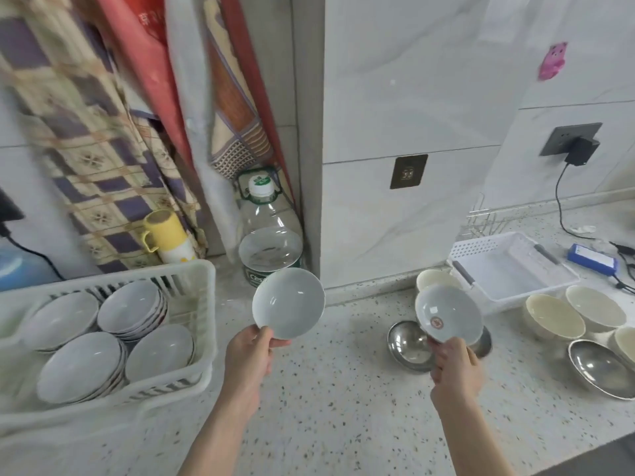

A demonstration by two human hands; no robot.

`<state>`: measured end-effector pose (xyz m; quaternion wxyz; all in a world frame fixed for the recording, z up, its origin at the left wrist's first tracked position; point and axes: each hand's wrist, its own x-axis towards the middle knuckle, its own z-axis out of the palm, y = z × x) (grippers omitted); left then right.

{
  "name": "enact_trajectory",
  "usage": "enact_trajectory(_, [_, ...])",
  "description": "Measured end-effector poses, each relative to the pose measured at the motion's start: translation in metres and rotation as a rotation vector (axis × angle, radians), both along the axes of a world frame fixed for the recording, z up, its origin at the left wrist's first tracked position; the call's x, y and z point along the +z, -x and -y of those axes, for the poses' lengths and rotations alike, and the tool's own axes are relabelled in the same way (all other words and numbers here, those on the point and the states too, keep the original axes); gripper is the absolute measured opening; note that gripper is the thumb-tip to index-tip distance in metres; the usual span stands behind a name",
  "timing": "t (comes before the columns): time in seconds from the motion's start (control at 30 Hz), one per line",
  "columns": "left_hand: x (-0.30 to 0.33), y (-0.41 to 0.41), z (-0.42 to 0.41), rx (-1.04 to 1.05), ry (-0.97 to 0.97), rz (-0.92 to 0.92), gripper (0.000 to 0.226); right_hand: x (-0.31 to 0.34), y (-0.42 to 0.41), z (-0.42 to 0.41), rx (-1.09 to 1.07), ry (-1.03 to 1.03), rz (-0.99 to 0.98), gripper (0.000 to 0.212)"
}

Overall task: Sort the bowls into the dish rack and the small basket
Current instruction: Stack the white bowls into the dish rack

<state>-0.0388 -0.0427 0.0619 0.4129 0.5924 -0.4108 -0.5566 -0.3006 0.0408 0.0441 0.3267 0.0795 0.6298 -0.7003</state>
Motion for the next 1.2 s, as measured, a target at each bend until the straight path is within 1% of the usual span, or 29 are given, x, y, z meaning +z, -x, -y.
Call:
enact_trajectory(0.17, [0.011, -0.071, -0.006, 0.108, 0.049, -0.031, 0.017, 0.021, -0.067, 0.029, 0.202, 0.061, -0.080, 0.009])
enact_trajectory(0.33, [0.007, -0.146, -0.016, 0.236, 0.045, -0.008, 0.018, 0.033, -0.140, 0.062, 0.439, 0.131, -0.191, 0.015])
enact_trajectory(0.47, [0.002, -0.201, -0.021, 0.361, 0.052, -0.019, 0.015, 0.034, -0.199, 0.082, 0.644, 0.122, -0.346, 0.015])
enact_trajectory(0.57, [-0.002, -0.232, -0.024, 0.441, 0.043, -0.066, 0.014, 0.032, -0.243, 0.095, 0.786, 0.132, -0.454, 0.019])
enact_trajectory(0.67, [-0.004, -0.254, -0.020, 0.485, 0.050, -0.071, 0.014, 0.026, -0.278, 0.106, 0.914, 0.115, -0.576, 0.027])
enact_trajectory(0.77, [-0.006, -0.266, -0.017, 0.498, 0.047, -0.081, 0.014, 0.015, -0.302, 0.120, 0.962, 0.049, -0.762, 0.019])
enact_trajectory(0.93, [-0.009, -0.272, -0.011, 0.467, 0.045, -0.100, 0.016, 0.006, -0.318, 0.142, 1.025, -0.101, -1.009, 0.034])
enact_trajectory(1.0, [-0.011, -0.272, -0.006, 0.459, 0.045, -0.110, 0.016, 0.001, -0.321, 0.145, 1.030, -0.125, -1.046, 0.037])
enact_trajectory(1.1, [-0.014, -0.271, 0.002, 0.442, 0.034, -0.103, 0.015, -0.008, -0.325, 0.144, 0.998, -0.122, -1.054, 0.033])
enact_trajectory(1.2, [-0.018, -0.272, 0.008, 0.426, 0.030, -0.097, 0.015, -0.016, -0.329, 0.142, 0.973, -0.115, -1.103, 0.029])
